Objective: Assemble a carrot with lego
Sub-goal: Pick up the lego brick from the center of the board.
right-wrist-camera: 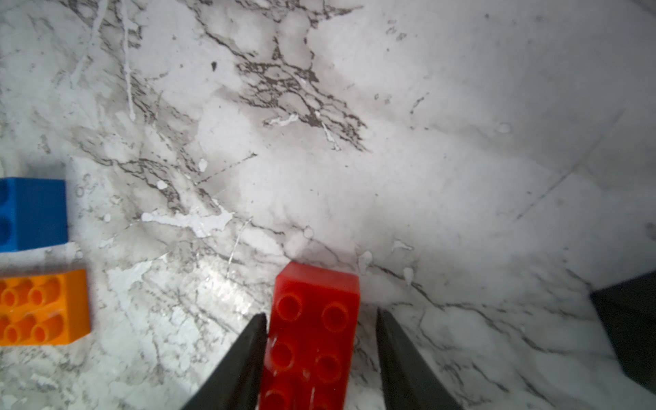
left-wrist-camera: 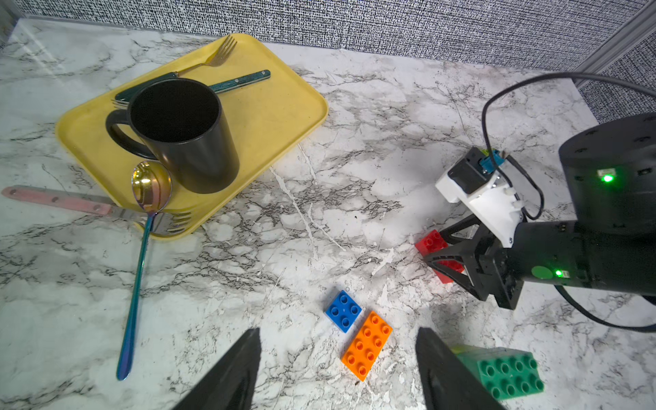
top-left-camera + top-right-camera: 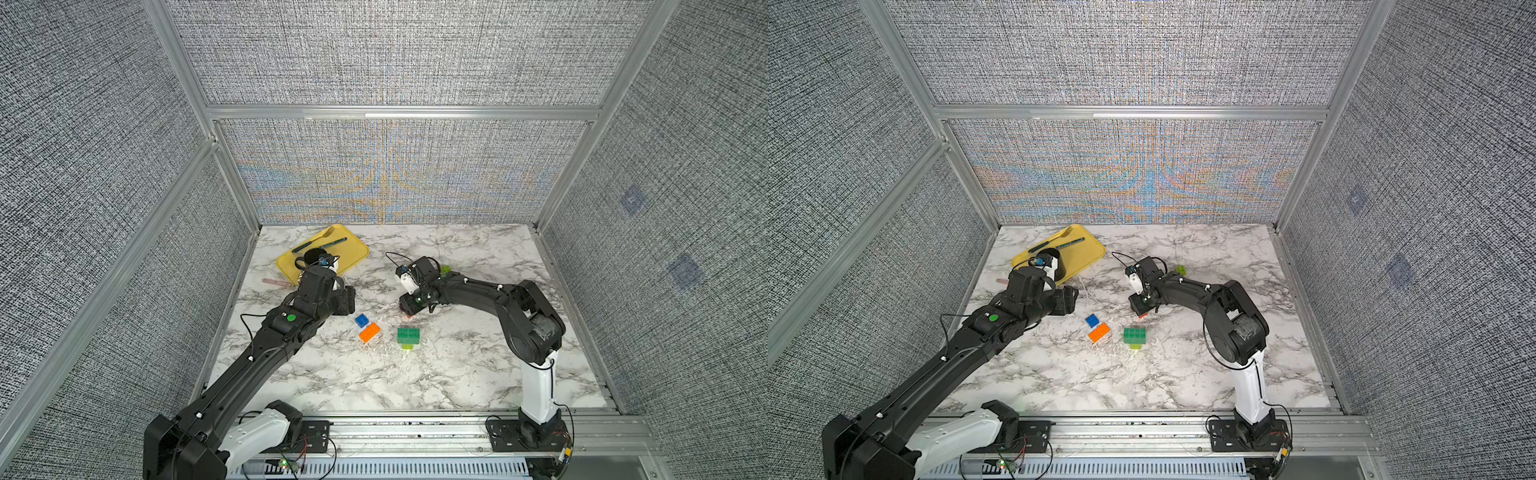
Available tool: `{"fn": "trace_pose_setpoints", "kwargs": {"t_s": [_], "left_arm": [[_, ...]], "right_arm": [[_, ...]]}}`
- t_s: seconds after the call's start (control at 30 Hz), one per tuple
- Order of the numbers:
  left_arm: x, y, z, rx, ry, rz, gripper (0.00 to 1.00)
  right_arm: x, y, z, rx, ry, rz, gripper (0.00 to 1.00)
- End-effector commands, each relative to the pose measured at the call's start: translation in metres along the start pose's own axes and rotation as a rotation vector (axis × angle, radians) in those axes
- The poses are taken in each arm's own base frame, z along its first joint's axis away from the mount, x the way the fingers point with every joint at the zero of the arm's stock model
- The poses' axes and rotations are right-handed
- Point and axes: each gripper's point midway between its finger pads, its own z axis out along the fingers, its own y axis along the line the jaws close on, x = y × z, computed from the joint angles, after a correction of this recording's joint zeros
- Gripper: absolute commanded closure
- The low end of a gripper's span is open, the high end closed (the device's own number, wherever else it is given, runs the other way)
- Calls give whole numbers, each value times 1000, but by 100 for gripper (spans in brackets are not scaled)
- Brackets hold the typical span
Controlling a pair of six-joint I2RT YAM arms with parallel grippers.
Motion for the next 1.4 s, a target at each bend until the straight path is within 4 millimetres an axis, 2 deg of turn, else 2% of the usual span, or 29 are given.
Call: {"fn": "trace_pose_setpoints", "kwargs": {"t_s": [0.0,0.13,0.23,0.33,0.5,0.63,0.9,1.03,1.23,1.37], "left_arm": [[-5,-2,0,3,-11,8,28],[-7,-2,2,-4,-9,14,28],[-7,-4,6,2,3,19,28],[-7,-7,12,10,18,27,28],[-5,-12,23,24,50,35,28],[-3,-14,27,32,68,33,28],[-3,-14,25,31,73,33,28],[-1,-12,25,24,75,32,28],[0,-11,25,20,79,36,28],[-1,-10,20,14,79,43,28]], "right_arm": [[7,-12,-5,22,11,5,59],[17,-35,-19,58,5,48,66],[30,-47,-31,79,-3,90,67],[44,-51,-40,96,-13,126,67],[62,-51,-39,105,-7,155,66],[70,-55,-38,129,8,158,60],[74,-55,-39,138,36,157,51],[77,-53,-37,140,56,149,51],[74,-50,-33,127,59,141,64],[61,-51,-51,151,8,109,70]]}}
